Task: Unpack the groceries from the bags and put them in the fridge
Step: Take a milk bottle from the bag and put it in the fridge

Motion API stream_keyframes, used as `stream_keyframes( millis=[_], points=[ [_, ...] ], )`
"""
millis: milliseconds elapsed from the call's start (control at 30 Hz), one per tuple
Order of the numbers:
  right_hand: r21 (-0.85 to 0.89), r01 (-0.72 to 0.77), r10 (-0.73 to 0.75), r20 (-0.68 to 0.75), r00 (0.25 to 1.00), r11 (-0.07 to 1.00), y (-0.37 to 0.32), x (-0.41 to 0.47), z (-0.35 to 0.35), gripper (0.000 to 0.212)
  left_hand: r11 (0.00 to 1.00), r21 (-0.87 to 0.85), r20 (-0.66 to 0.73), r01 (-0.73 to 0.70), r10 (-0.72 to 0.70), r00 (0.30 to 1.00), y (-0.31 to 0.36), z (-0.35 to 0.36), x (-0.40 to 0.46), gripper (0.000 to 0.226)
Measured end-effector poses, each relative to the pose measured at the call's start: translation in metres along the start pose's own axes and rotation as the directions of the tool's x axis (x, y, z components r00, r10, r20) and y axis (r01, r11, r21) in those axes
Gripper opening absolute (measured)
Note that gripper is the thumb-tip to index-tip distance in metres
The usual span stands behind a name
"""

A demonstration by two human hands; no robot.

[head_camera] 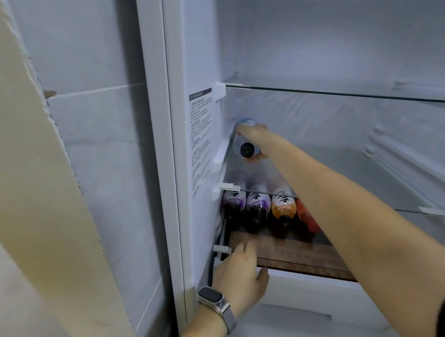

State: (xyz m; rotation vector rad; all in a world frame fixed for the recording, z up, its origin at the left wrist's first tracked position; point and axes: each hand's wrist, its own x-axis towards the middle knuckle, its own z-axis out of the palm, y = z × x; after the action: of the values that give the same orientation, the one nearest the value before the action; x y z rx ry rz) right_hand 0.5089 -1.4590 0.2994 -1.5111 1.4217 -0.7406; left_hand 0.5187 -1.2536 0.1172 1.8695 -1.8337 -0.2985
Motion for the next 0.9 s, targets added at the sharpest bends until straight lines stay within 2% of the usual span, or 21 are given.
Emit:
stream_keyframes(
  millis=[133, 233, 367, 433, 500, 567, 667, 733, 900],
  points=[
    [-0.258, 0.032, -0.027, 0.025, 0.999, 0.966, -0.006, -0.005, 0.007, 0.044, 1.000, 0.023, -0.036, 0.012, -0.011, 0.999, 0.000, 0.001, 0.003, 0.031],
    [-0.379, 0.025, -0.015, 0.031, 0.999, 0.925, -0.007, -0.008, 0.002, 0.043, 0.999, 0.025, -0.047, 0.020, -0.019, 0.999, -0.001, 0.001, 0.004, 0.029],
    [-0.392, 0.031, -0.015, 0.044, 0.999, 0.920, 0.003, -0.008, -0.005, 0.061, 0.999, 0.007, -0.017, 0.033, -0.033, 0.999, -0.001, 0.002, 0.005, 0.031],
    [-0.408, 0.100, -0.096, 0.031, 0.995, 0.907, 0.009, -0.008, -0.008, 0.072, 0.999, 0.015, 0.029, 0.040, -0.041, 0.999, -0.001, 0.002, 0.003, 0.030],
    [-0.454, 0.160, -0.183, -0.007, 0.983, 0.876, 0.016, -0.011, -0.015, 0.073, 0.999, 0.025, 0.065, 0.044, -0.046, 0.997, -0.001, 0.002, 0.001, 0.034],
    [-0.492, 0.195, -0.239, -0.027, 0.971, 0.848, 0.024, -0.015, -0.025, 0.066, 0.998, 0.028, 0.082, 0.047, -0.049, 0.995, -0.001, 0.001, 0.000, 0.040],
    [-0.517, 0.269, -0.334, -0.035, 0.942, 0.813, 0.043, -0.026, -0.041, 0.033, 0.999, 0.018, 0.107, 0.052, -0.053, 0.993, 0.001, 0.001, -0.006, 0.046],
    [-0.553, 0.295, -0.390, -0.060, 0.919, 0.779, 0.062, -0.036, -0.048, 0.022, 0.998, 0.004, 0.127, 0.055, -0.055, 0.990, 0.001, 0.002, -0.011, 0.047],
    [-0.630, 0.272, -0.499, -0.214, 0.840, 0.727, 0.100, -0.072, -0.062, 0.026, 0.997, -0.006, 0.152, 0.077, -0.076, 0.986, 0.004, 0.011, -0.034, 0.051]
  ],
)
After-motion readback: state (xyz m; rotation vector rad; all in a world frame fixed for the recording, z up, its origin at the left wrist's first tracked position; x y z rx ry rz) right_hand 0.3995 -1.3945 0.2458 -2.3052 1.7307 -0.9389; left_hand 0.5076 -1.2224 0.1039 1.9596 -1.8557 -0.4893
